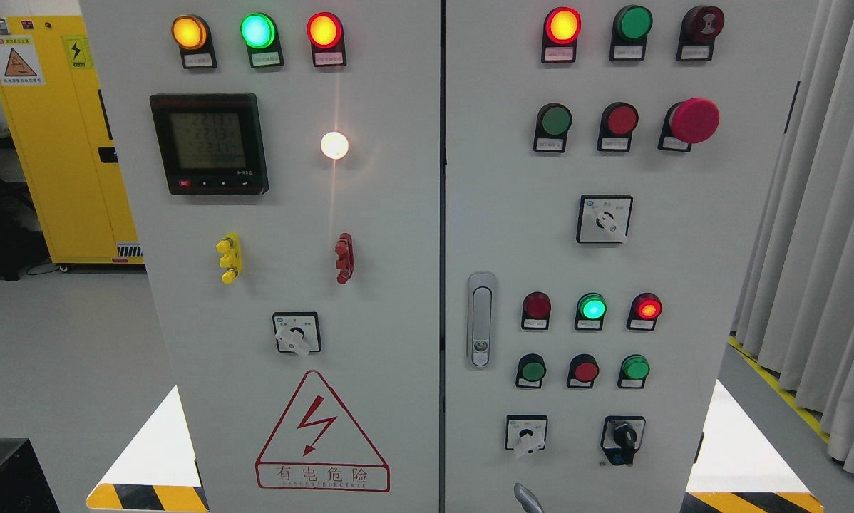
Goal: Press green start button
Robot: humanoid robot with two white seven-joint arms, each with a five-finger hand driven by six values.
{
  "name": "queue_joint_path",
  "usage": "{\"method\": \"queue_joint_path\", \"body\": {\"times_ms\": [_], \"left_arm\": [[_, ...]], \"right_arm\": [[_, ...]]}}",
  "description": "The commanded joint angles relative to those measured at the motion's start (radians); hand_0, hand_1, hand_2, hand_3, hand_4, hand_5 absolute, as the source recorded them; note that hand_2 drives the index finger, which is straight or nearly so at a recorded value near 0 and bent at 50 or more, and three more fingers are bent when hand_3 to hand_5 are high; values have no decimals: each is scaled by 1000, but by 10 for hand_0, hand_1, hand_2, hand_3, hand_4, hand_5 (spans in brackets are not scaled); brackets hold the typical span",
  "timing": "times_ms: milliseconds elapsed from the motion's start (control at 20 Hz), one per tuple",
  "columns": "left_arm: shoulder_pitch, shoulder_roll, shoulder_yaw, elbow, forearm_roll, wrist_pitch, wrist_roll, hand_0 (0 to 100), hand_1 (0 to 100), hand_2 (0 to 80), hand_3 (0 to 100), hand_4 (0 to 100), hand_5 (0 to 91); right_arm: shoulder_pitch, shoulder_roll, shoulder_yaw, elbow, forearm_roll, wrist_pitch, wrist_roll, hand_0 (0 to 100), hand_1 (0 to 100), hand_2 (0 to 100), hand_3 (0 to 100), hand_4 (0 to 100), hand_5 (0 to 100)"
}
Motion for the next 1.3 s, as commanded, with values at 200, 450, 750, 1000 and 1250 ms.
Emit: {"method": "queue_joint_path", "body": {"times_ms": [200,450,750,1000,1250], "left_arm": [[1,0,1,0,0,0,-1,120,556,0,0,0,0],[1,0,1,0,0,0,-1,120,556,0,0,0,0],[1,0,1,0,-1,0,-1,120,556,0,0,0,0],[1,0,1,0,0,0,-1,120,556,0,0,0,0],[1,0,1,0,0,0,-1,120,556,0,0,0,0]], "right_arm": [[0,-27,3,-16,0,-1,2,552,658,0,2,7,0],[0,-38,3,-22,17,0,2,550,659,0,3,7,0],[0,-25,-80,-70,452,2,-10,494,742,0,53,67,29],[-10,-21,-135,-122,699,2,-12,533,795,0,260,292,248],[-69,4,-206,-127,821,11,-12,546,845,0,531,655,683]]}}
